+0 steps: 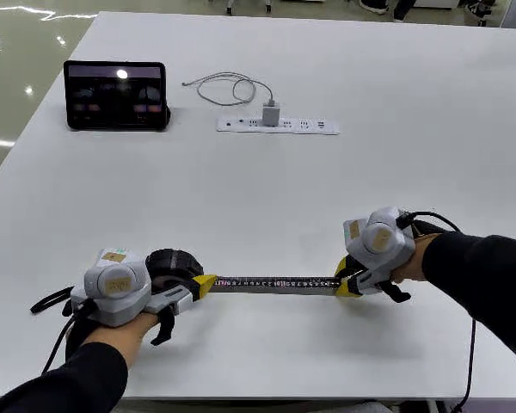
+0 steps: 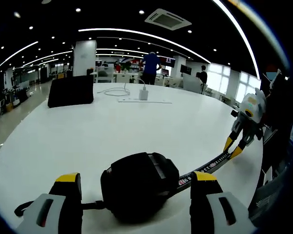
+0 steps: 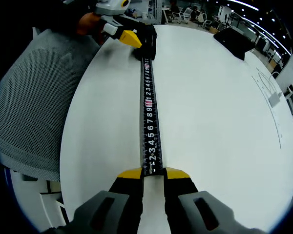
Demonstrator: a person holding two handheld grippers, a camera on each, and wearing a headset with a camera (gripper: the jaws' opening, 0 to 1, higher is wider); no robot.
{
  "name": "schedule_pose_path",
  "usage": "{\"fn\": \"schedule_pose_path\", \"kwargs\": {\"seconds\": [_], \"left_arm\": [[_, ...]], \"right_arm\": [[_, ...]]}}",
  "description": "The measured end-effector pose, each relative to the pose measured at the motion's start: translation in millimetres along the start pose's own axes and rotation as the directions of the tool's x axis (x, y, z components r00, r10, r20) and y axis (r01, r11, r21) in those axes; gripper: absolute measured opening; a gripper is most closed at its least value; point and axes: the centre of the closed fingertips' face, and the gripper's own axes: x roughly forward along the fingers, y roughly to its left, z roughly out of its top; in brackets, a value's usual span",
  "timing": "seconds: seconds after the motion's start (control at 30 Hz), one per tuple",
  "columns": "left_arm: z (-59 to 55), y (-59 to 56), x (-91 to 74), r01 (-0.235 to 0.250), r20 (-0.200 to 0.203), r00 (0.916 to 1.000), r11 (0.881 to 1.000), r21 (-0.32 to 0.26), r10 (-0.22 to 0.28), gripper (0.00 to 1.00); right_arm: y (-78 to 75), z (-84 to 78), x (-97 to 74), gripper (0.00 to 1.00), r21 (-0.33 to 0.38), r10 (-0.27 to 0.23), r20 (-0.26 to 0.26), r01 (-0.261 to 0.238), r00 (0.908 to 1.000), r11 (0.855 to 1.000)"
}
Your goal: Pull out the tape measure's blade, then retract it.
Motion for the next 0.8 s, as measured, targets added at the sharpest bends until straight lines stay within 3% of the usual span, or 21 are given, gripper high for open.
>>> {"fn": "schedule_pose_path", "kwargs": {"seconds": [0.3,0.37,0.43,0.47,0.73,0.8], "left_arm": [[6.9,-3.3,3.7,-0.043,-0.004,0.9991,0.999,-0.021,0.043,0.78],[5.6,-2.7,4.6,-0.063,-0.011,0.9980,0.997,-0.035,0.063,0.74],[-1.1,6.0,2.1,-0.126,-0.049,0.9909,0.992,-0.017,0.125,0.69],[3.9,2.0,3.4,-0.112,-0.014,0.9937,0.993,-0.027,0.111,0.69],[-0.4,-1.7,4.1,-0.098,-0.055,0.9938,0.995,-0.021,0.097,0.62],[-0.9,-2.6,4.3,-0.100,-0.064,0.9929,0.995,-0.003,0.100,0.61]], "right_arm": [[-1.0,0.2,1.2,0.10,0.065,-0.008,-0.040,0.011,0.9992,0.998],[-1.3,-0.6,1.3,0.10,0.104,-0.015,-0.055,0.021,0.9984,0.994],[-1.5,-0.6,1.4,0.10,0.107,-0.020,-0.057,0.026,0.9982,0.994],[-1.7,-0.8,1.4,0.10,0.105,-0.019,-0.052,0.025,0.9984,0.994],[0.2,-0.2,1.1,0.10,0.067,-0.023,-0.024,0.024,0.9995,0.997],[-0.1,0.2,1.0,0.10,0.114,-0.023,-0.014,0.024,0.9996,0.993]]}}
